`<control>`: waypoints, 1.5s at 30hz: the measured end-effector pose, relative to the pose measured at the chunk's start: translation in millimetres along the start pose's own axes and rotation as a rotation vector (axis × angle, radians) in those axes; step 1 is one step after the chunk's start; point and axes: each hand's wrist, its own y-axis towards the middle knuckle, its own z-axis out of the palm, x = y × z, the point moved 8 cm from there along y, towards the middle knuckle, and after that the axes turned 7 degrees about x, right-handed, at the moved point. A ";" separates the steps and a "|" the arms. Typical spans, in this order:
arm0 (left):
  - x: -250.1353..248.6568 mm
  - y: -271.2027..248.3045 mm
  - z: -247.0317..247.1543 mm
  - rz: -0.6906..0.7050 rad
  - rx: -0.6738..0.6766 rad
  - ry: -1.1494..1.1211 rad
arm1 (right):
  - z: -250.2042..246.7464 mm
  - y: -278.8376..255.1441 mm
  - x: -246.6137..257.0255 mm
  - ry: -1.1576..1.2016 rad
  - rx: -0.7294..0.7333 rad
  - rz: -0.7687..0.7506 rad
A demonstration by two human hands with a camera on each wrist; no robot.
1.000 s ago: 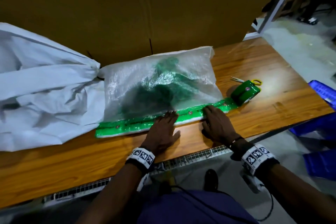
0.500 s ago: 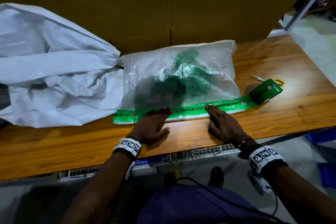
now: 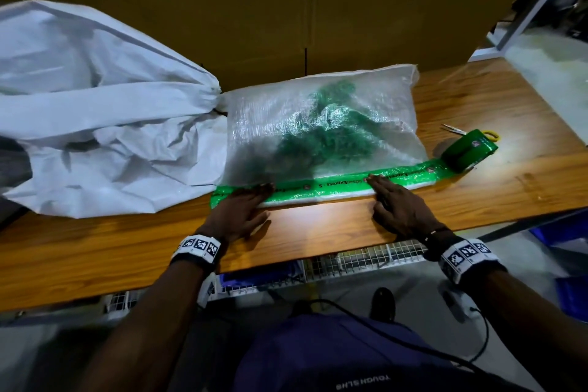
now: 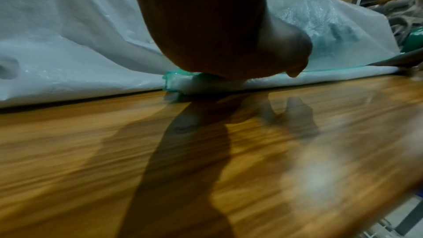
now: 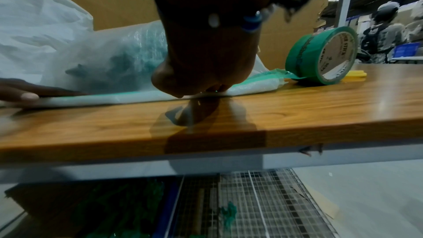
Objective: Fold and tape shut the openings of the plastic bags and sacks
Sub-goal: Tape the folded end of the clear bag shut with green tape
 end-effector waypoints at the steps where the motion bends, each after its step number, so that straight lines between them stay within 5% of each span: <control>1: 0.6 1.5 2.0 -0.007 -0.003 -0.005 | -1.6 1.2 2.7 0.001 -0.004 0.017; 5: -3.9 4.8 4.1 -0.040 -0.044 -0.025 | -3.4 13.8 43.4 -0.002 -0.060 -0.023; 10: -11.6 4.4 -2.3 -0.108 -0.105 -0.041 | 36.3 59.7 125.8 0.001 0.047 -0.215; 14: -15.5 3.9 -1.8 -0.146 -0.115 -0.032 | 48.6 80.3 154.6 -0.007 0.094 -0.189; 25: -15.0 2.8 -0.8 -0.162 -0.115 -0.062 | -36.9 -6.9 -10.2 -0.145 0.007 0.169; 34: -62.4 26.0 -6.8 -0.212 -0.244 -0.046 | -9.4 -7.1 -26.3 -0.073 0.038 0.115; 45: -183.8 127.1 20.7 0.081 -0.067 -0.075 | -26.6 -2.7 -42.3 -0.058 -0.016 0.021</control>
